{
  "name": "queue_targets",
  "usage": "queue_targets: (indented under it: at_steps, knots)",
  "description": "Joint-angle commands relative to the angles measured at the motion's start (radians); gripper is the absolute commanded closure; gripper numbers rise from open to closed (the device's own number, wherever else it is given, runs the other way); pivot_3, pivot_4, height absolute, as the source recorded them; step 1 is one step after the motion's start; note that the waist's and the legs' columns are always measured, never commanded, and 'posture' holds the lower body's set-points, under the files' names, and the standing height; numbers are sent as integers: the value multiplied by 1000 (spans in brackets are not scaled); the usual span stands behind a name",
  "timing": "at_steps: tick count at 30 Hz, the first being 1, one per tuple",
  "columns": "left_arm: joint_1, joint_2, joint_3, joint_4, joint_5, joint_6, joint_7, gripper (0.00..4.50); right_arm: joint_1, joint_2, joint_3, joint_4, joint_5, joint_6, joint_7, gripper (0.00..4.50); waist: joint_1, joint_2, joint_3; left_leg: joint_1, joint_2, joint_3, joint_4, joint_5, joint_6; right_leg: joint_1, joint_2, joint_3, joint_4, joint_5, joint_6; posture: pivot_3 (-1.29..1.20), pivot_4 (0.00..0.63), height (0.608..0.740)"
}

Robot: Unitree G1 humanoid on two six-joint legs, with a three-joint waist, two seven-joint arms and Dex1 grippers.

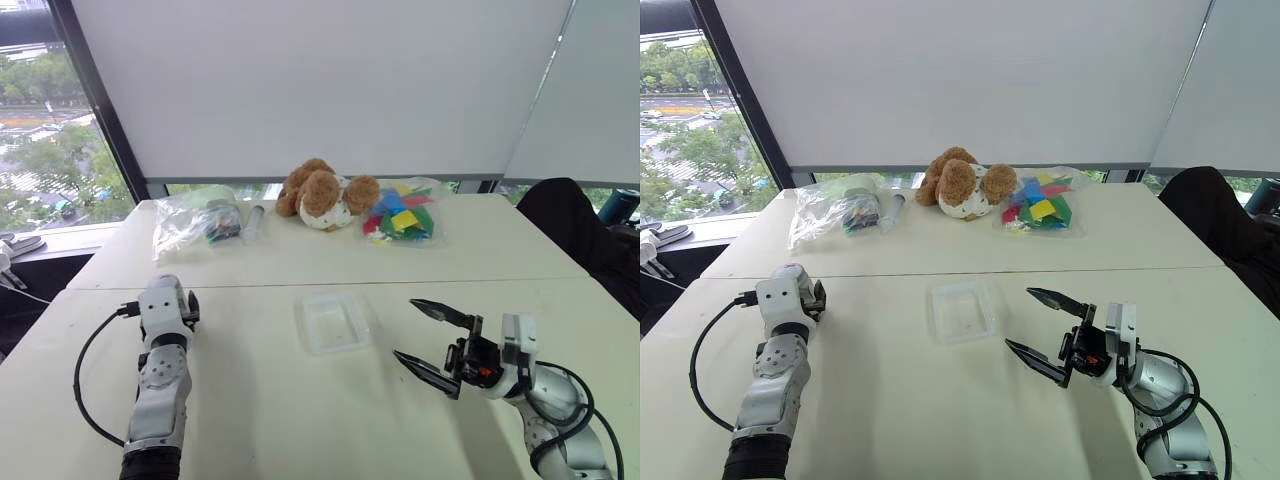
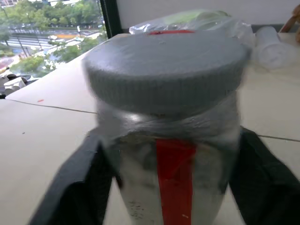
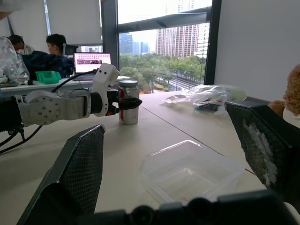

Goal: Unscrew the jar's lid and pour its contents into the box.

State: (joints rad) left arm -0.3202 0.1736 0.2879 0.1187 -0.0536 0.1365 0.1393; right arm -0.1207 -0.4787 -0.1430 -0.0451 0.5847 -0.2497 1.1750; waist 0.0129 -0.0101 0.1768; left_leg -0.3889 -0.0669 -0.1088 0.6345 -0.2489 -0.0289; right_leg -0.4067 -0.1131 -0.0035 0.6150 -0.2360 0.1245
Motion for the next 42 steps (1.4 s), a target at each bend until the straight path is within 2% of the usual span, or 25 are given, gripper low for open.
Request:
queue_targets:
  at_steps: [1,6,8,9,11,12,13,15,20,26,33,42]
  knots:
    - [-20,22,-2,1,-3,-36,-20,2402,2,2,-13,-45,14,-3,-11,0,0,0,0,0,0,0,0,0,0,0,0,0,0,0,0,0,150,740]
    - [0,51,5,-31,-60,-63,-126,2396,10,-14,-14,-90,27,65,-55,0,0,0,0,0,-1,0,0,0,0,0,0,0,0,0,0,0,150,740]
    - [15,81,15,-77,-135,-74,-239,2396,10,-33,-14,-137,32,146,-110,0,-1,0,0,0,-1,-1,0,0,0,0,-1,0,0,0,0,0,150,740]
    - [33,129,24,-176,-310,15,-414,2396,-12,-67,0,-212,38,275,-197,0,-2,0,0,0,-1,0,0,0,0,0,-1,0,0,0,0,0,150,740]
    - [92,272,-2,-330,-542,174,-736,2396,-69,-112,34,-344,109,509,-333,0,-10,0,1,-3,3,0,0,0,0,-4,-1,1,2,0,-1,0,150,740]
    - [121,343,-22,-375,-600,226,-853,2396,-99,-126,51,-387,157,592,-366,0,-16,0,1,-4,4,1,-1,0,-1,-6,-1,1,3,0,-1,0,150,740]
    - [145,404,-48,-388,-594,233,-932,2396,-136,-136,70,-419,202,650,-367,0,-23,1,2,-4,5,1,-1,0,-1,-7,0,1,4,-2,-4,0,150,740]
    - [160,478,-83,-401,-605,250,-1027,2396,-229,-138,107,-452,269,753,-381,0,-23,8,0,-2,5,0,-3,0,-1,-5,0,1,2,-2,-6,0,150,740]
    - [84,480,-186,-434,-604,266,-1105,2396,-464,-67,218,-427,303,919,-436,0,-20,7,2,-1,5,0,-2,1,0,-3,1,0,0,-3,-7,0,150,740]
    - [-1,403,-290,-456,-561,245,-1098,2396,-605,8,315,-349,242,999,-450,0,-24,7,2,-2,4,0,-2,1,0,-3,0,0,0,0,-3,0,150,740]
    - [4,376,-325,-442,-507,194,-1116,2396,-663,38,357,-288,168,1011,-420,0,-28,7,2,-2,5,0,-3,1,0,-6,1,0,3,0,-3,0,150,740]
    - [4,355,-335,-408,-474,163,-1118,2396,-660,37,360,-286,125,1015,-358,0,-26,7,2,-2,5,0,-2,1,0,-6,1,0,3,0,-3,0,150,740]
